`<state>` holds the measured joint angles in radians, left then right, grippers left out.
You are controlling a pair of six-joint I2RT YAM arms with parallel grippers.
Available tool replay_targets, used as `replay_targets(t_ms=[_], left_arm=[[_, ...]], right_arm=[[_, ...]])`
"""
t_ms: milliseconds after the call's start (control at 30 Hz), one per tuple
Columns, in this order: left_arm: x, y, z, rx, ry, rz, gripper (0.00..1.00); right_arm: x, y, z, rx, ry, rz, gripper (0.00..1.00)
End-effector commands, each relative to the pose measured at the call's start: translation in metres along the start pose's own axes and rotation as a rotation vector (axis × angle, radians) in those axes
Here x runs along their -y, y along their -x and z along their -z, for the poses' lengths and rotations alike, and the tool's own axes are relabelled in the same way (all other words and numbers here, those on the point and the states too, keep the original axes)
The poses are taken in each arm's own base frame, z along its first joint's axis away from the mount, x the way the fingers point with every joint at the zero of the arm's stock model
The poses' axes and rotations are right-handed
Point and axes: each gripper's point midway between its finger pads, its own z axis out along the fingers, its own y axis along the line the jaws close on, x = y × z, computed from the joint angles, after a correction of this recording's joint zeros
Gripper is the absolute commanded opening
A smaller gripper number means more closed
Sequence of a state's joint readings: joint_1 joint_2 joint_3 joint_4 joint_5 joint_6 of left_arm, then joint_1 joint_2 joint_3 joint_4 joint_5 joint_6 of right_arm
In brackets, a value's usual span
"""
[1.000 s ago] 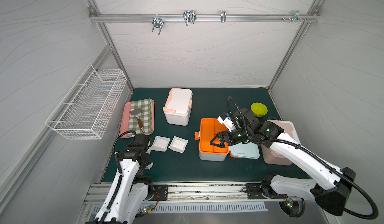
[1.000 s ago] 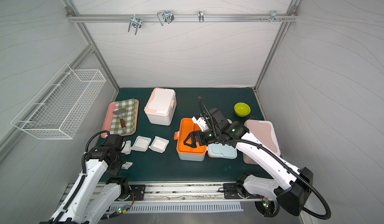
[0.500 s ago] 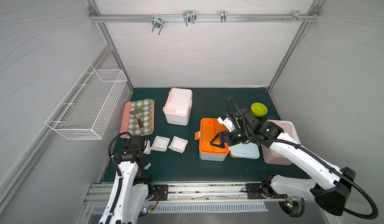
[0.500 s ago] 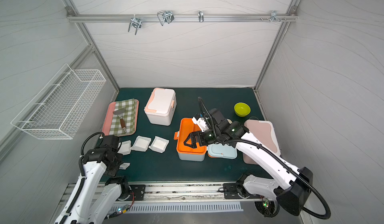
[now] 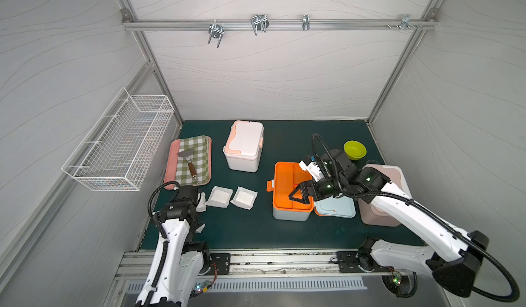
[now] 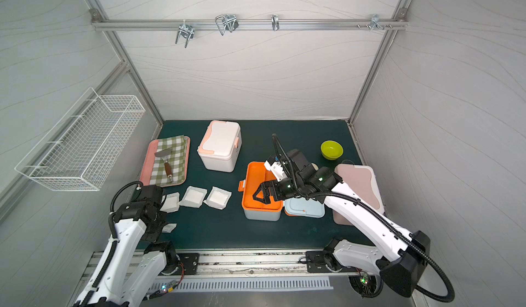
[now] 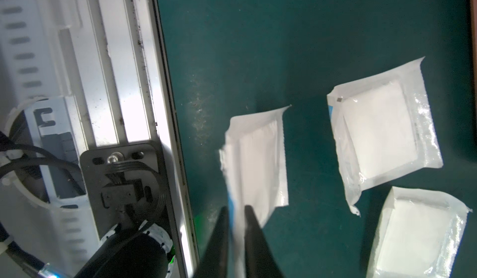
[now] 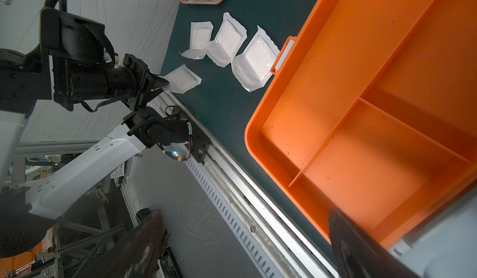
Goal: Open first aid kits and take out gauze
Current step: Place the gauze at the center of the board, then pick up the compartment layer from the first aid kit.
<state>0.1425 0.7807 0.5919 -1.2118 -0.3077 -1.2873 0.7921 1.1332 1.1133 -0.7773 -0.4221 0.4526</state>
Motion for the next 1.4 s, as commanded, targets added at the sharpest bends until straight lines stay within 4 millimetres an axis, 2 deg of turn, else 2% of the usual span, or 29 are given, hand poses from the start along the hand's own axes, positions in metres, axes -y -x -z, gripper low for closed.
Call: replay_targets(t_ms=[0,200,267,333,433,600,833,1067,1200,1367], left_arm=[[-0.004,0.008,0.007,0.033,0.015,-0.002,0.24],[0.000,0.008,0.011,0.023,-0.011,-0.016,0.31],[0.004,0.008,0.016,0.018,-0.031,-0.034,0.43],[0.012,0.008,0.024,0.005,-0.081,-0.064,0.60],[0.025,0.012,0.041,0.007,-0.163,-0.106,0.81],[0.044,0.021,0.086,0.006,-0.291,-0.190,0.96],[0.074,0.026,0.160,0.025,-0.570,-0.369,0.99],[0.103,0.002,0.223,-0.026,-0.910,-0.582,0.99],[0.115,-0.015,0.247,-0.095,-1.056,-0.655,0.99],[0.127,-0.029,0.255,-0.171,-1.140,-0.683,0.99]], right_arm=[[0.000,-0.006,0.003,-0.006,-0.008,0.014,0.99],[0.001,-0.006,0.003,-0.006,-0.012,0.012,0.99],[0.001,-0.006,0.003,-0.007,-0.015,0.009,0.99],[0.003,-0.007,0.002,-0.011,-0.025,0.003,0.99],[0.006,-0.006,0.004,-0.004,-0.045,0.001,0.99],[0.018,-0.002,0.014,0.061,-0.123,-0.011,0.99],[0.043,0.007,0.057,0.249,-0.304,-0.037,0.99],[0.054,0.009,0.103,0.444,-0.284,-0.121,0.99],[0.057,0.007,0.124,0.536,-0.260,-0.146,0.99],[0.061,0.006,0.134,0.572,-0.289,-0.125,0.99]])
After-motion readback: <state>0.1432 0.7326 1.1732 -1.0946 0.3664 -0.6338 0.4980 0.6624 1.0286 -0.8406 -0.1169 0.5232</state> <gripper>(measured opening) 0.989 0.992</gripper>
